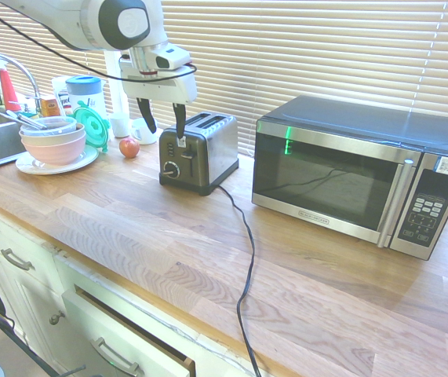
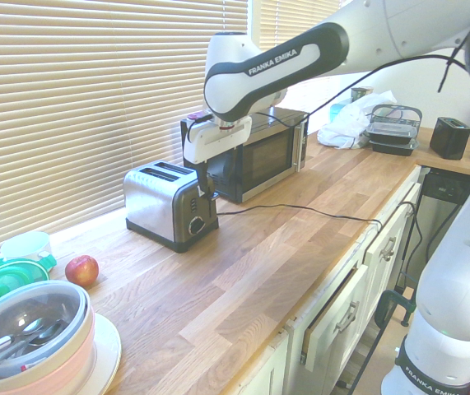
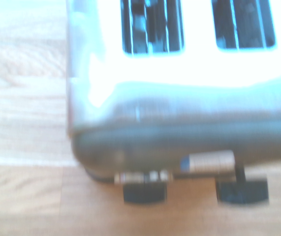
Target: Press the toaster
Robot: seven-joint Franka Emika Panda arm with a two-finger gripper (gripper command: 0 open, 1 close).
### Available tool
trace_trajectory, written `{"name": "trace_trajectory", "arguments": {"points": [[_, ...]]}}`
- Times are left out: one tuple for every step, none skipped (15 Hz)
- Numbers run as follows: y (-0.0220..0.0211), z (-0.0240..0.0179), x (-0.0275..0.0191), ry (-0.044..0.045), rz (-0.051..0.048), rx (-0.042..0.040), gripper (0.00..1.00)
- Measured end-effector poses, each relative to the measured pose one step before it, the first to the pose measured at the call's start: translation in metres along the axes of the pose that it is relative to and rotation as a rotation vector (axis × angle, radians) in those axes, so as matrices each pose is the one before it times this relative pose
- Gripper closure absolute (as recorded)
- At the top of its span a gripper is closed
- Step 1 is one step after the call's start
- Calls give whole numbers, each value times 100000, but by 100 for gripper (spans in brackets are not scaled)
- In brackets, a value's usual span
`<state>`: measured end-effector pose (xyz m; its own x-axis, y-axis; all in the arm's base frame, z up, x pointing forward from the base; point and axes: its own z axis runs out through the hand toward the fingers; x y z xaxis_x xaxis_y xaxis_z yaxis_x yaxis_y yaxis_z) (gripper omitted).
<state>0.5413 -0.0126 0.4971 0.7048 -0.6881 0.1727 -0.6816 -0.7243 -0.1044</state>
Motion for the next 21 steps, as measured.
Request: {"name": "trace_trajectory", "arguments": {"points": [[-280, 458, 850, -627, 169, -355, 0], [49, 587, 1037, -625, 172, -358, 0], [244, 530, 1042, -581, 479, -313, 0], [252, 558, 962, -549, 575, -301, 0], [184, 455, 732, -311, 331, -341, 0], [60, 133, 479, -411, -116, -498, 0], [-55, -215, 282, -384, -111, -422, 0], [-132, -454, 249, 203, -36, 18, 0], [-221, -379, 241, 583, -69, 398, 0], [-211, -272, 119, 435, -162, 364, 100], [-220, -132, -77, 161, -582, 246, 100], [-244, -24, -189, -221, -1105, 337, 100], [-218, -8, -175, -264, -1138, 343, 100], [-166, -2, -132, -122, -787, 156, 100], [-84, 9, -68, -57, -459, 44, 100], [-42, 36, -41, -83, -131, -4, 100], [-38, 81, -48, -196, -29, -2, 100], [10, 129, -50, -257, 10, -100, 100], [19, 131, -69, -236, -37, -157, 100], [-22, 20, -33, -48, -53, -8, 100], [-27, 3, -25, -42, -30, 40, 100]]}}
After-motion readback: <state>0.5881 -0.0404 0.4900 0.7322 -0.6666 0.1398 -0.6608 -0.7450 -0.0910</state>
